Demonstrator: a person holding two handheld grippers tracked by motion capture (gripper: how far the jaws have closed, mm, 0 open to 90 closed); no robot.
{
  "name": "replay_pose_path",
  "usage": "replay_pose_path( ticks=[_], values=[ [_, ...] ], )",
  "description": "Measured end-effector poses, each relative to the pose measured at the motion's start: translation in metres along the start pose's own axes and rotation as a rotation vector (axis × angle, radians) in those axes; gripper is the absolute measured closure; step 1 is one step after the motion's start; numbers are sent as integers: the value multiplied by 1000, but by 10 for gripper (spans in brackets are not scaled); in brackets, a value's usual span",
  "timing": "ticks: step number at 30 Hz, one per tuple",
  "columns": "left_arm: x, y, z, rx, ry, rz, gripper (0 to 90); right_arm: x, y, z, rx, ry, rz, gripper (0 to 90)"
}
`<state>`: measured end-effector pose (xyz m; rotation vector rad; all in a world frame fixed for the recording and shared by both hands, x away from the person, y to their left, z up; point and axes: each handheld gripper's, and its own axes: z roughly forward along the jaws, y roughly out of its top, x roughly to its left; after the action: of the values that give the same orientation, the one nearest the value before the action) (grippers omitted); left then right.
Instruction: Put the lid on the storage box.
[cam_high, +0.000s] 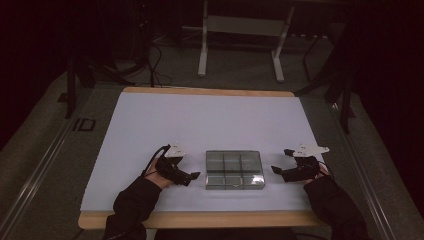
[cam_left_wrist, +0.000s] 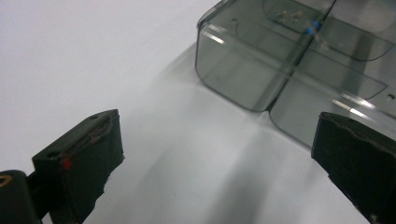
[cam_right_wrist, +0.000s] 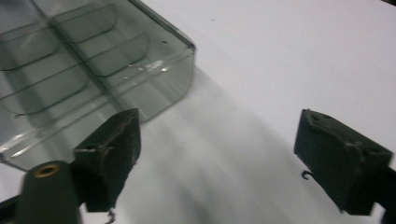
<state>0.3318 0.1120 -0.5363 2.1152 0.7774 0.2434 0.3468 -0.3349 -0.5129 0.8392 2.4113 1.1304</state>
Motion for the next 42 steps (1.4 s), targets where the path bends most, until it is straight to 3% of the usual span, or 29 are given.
replay_pose_path(
  ticks=[5,8,19,24,32,42],
  values=[
    [1,-5,-3,8,22,-23,28,-3,-6,-2,-12,-17,33,133],
    [1,-8,-6,29,41,-29,29,-2,-10,-2,-5,-19,39,132],
    [-3,-23,-12,21,79,-43,29,1,-31,-2,15,-23,45,133],
    [-4,-28,-16,-4,100,-52,29,-1,-39,-6,4,-57,59,134],
    [-6,-32,-19,-3,139,-57,29,-4,-50,-16,-10,-109,71,134],
    [-5,-37,-22,-49,200,-104,29,-8,-53,-20,-32,-163,116,136]
  ],
)
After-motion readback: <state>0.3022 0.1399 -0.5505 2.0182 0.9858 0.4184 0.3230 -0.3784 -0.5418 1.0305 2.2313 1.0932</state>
